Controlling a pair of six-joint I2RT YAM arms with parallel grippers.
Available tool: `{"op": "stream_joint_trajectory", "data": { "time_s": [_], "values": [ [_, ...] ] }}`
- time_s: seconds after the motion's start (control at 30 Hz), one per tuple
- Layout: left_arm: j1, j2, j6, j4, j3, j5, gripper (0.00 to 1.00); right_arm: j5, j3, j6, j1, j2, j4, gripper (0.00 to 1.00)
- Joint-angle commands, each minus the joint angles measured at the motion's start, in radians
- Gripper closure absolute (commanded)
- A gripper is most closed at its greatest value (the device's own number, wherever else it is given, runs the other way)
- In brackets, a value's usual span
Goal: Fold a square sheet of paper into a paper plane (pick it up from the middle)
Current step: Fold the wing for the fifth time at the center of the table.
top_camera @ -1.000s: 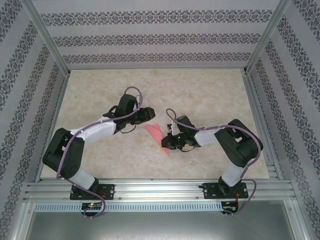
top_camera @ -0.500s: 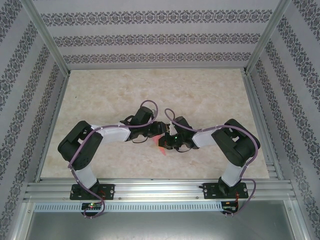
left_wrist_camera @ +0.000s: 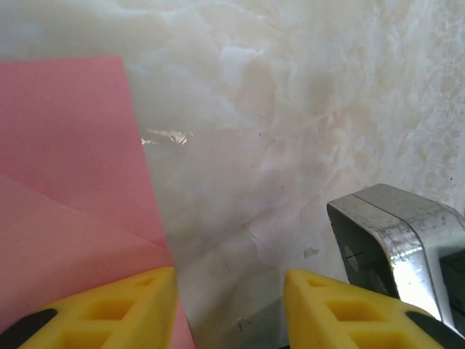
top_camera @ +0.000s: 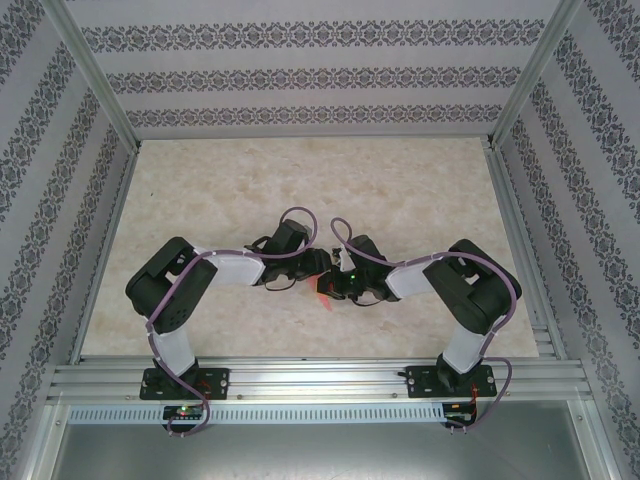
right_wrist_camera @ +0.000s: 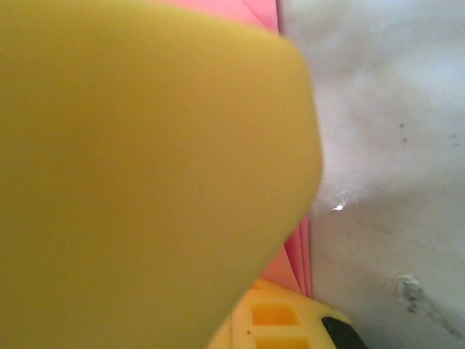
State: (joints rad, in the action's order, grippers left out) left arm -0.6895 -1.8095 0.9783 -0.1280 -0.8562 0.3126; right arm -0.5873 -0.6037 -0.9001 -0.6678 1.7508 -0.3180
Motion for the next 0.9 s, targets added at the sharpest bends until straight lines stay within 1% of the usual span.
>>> {"op": "stream_joint_trajectory", "data": {
  "time_s": [0.0, 0.13, 0.23, 0.37, 0.47, 0.63, 0.87],
  "values": [
    [-0.003, -0.020, 0.034, 0.016, 0.053, -0.085, 0.57, 0.067, 0.050, 0.001, -0.011, -0.021, 0.066, 0.95],
    [-0.004, -0.022, 0.047, 0.007, 0.083, -0.098, 0.57, 0.032, 0.075, -0.018, -0.018, -0.044, 0.041, 0.93],
    [-0.002, -0.026, 0.055, 0.001, 0.093, -0.098, 0.58, 0.001, 0.108, -0.042, -0.030, -0.058, -0.016, 0.93],
    [-0.002, -0.027, 0.056, 0.004, 0.092, -0.097, 0.58, -0.038, 0.115, -0.022, -0.048, -0.061, 0.012, 0.92],
    [-0.002, -0.030, 0.053, 0.009, 0.092, -0.097, 0.59, -0.021, 0.129, -0.009, -0.061, -0.083, 0.049, 0.92],
    [-0.003, -0.030, 0.060, 0.011, 0.096, -0.102, 0.59, 0.018, 0.142, 0.038, -0.073, -0.109, 0.167, 0.94],
    [-0.003, -0.028, 0.057, 0.016, 0.093, -0.095, 0.59, 0.021, 0.198, 0.046, -0.070, -0.111, 0.170, 0.95]
  ]
}}
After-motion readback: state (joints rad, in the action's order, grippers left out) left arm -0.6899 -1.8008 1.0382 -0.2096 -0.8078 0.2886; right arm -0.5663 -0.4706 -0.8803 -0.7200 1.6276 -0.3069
